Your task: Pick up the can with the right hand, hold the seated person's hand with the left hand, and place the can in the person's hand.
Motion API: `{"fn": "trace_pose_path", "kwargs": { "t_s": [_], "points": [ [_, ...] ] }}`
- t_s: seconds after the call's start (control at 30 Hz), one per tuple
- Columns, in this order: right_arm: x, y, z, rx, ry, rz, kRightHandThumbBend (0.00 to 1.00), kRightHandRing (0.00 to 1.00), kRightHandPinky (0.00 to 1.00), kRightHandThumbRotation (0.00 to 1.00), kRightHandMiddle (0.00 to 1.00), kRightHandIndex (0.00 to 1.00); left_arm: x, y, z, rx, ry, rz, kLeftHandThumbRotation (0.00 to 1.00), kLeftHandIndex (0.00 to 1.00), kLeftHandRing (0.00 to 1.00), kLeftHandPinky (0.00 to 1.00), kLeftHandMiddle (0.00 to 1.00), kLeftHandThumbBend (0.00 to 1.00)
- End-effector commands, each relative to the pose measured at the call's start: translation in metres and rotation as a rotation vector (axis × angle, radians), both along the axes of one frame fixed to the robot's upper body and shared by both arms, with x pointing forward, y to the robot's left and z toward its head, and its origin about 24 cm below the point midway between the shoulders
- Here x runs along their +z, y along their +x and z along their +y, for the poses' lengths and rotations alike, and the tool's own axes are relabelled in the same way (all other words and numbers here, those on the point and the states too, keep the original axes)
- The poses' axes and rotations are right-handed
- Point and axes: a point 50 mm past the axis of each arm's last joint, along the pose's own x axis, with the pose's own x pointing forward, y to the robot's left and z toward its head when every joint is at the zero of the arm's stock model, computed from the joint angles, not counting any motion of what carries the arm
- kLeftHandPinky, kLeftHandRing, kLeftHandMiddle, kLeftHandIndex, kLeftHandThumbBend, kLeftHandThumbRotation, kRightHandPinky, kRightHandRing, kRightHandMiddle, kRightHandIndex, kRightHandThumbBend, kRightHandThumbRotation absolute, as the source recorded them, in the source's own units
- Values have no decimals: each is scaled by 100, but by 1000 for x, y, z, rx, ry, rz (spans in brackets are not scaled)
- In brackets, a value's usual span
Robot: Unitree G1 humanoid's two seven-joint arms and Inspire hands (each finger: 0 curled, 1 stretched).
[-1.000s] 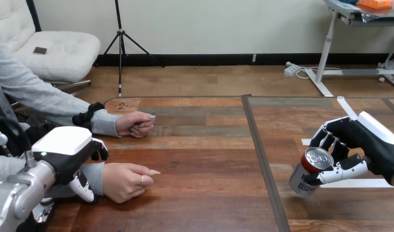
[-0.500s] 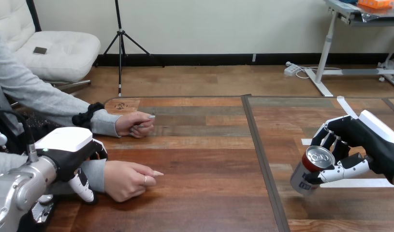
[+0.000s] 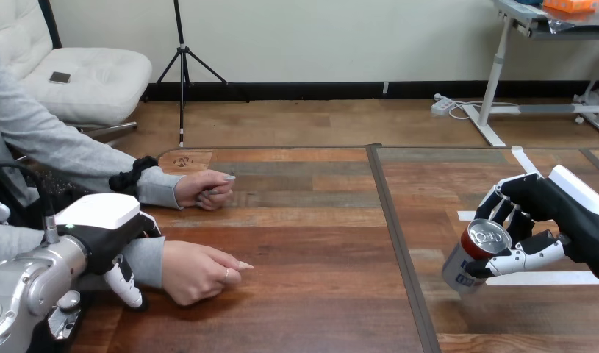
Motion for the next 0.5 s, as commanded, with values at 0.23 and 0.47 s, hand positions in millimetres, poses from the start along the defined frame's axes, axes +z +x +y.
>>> {"fn": "trace_pose_path", "kwargs": {
  "t_s": [0.23,0.47],
  "points": [
    [41,19,5,31,24,-175,85,28,25,0,34,40,10,14,-7,13,28,4,6,68,65,54,69,91],
    [41,19,5,30,31,-172,85,29,26,0,34,40,10,14,-8,17,25,19,1,60,48,39,57,84]
  ]
}}
